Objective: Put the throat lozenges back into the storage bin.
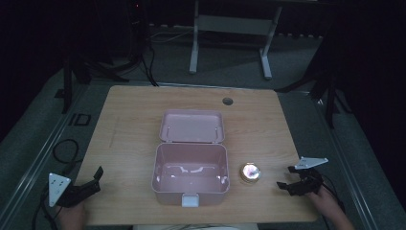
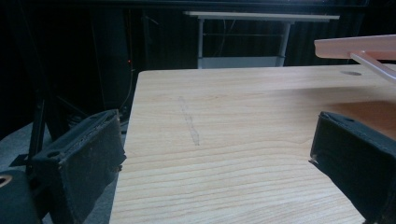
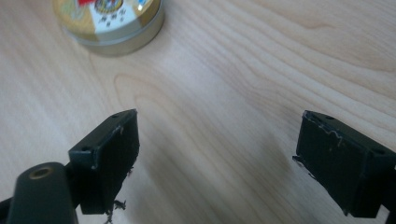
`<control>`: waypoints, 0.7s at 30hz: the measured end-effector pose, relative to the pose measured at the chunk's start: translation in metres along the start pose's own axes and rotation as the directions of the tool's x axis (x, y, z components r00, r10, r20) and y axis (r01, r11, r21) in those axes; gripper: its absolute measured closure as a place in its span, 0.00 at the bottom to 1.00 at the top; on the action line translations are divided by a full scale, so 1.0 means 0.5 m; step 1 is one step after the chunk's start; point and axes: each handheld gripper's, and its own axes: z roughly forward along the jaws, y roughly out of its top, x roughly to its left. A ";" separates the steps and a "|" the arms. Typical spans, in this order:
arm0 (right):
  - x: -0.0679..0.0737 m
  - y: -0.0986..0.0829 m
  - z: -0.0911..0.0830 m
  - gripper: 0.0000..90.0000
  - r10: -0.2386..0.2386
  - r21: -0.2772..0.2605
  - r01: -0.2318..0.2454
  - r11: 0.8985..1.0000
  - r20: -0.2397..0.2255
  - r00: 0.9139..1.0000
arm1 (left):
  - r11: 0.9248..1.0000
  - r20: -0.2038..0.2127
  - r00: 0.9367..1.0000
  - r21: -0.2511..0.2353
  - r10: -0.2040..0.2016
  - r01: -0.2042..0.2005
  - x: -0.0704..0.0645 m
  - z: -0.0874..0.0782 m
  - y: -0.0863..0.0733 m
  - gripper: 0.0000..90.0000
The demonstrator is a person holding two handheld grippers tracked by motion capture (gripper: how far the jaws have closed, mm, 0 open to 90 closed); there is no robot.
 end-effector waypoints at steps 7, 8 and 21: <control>0.010 0.034 -0.005 0.14 -0.111 0.209 0.116 0.971 -0.036 0.993 | 1.000 0.003 1.000 0.002 0.000 0.000 0.000 0.000 0.000 0.03; 0.012 0.043 -0.005 0.14 -0.128 0.243 0.135 0.961 -0.044 0.991 | 1.000 0.002 1.000 0.002 -0.001 0.001 0.000 0.000 0.000 0.03; 0.039 0.102 0.015 0.15 -0.195 0.559 0.246 0.792 -0.151 0.969 | 1.000 0.008 1.000 0.002 -0.005 0.005 0.000 0.000 0.000 0.03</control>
